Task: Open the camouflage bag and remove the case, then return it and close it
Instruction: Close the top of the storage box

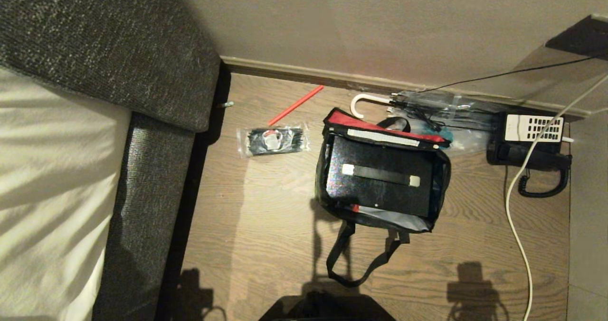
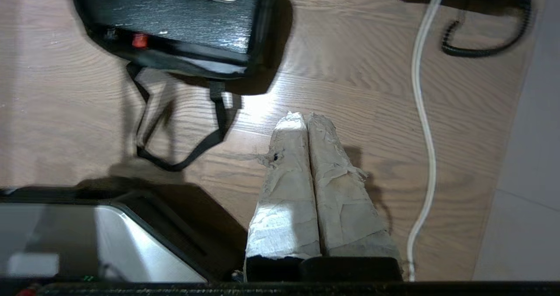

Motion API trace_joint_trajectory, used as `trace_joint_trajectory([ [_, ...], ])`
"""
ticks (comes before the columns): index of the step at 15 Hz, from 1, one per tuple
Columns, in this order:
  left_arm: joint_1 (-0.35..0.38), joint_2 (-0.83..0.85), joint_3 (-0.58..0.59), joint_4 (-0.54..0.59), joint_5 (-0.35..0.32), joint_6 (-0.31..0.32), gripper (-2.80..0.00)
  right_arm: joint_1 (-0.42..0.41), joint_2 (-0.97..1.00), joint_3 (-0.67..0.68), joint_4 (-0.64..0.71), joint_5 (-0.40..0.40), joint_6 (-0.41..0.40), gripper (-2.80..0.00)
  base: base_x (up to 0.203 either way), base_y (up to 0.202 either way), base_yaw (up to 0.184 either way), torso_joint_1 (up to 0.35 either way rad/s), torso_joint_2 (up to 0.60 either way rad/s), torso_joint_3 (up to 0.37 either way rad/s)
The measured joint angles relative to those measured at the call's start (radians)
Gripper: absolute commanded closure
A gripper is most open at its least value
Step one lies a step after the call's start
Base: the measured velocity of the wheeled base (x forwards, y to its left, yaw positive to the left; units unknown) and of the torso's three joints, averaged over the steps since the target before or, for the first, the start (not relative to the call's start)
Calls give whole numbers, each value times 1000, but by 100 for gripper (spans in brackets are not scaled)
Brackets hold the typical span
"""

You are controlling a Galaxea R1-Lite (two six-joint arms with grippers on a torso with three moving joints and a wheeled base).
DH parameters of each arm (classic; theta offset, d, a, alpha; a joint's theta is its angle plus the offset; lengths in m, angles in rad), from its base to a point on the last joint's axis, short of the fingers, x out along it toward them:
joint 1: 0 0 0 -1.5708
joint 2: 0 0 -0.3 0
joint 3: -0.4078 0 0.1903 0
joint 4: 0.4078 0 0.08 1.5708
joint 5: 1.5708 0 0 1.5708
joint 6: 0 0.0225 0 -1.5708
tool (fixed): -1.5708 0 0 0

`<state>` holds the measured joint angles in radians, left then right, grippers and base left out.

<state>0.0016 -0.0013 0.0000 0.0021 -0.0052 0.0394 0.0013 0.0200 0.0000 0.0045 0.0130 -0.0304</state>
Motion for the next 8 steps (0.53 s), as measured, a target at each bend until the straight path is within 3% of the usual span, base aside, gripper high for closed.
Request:
trace_joint_trajectory([
  [3, -1, 0, 0, 0, 0, 0, 0, 0, 0, 0, 0, 0, 0, 0, 0, 0, 0, 0, 0, 0],
  [6, 0, 0, 0, 1, -1, 0, 0, 0, 0, 0, 1, -1, 6, 0, 0, 0, 0, -51, 215, 167],
  [8, 0, 0, 0, 0, 0, 0, 0, -1, 0, 0, -1, 0, 8, 0, -4, 1, -110, -21, 79, 44],
])
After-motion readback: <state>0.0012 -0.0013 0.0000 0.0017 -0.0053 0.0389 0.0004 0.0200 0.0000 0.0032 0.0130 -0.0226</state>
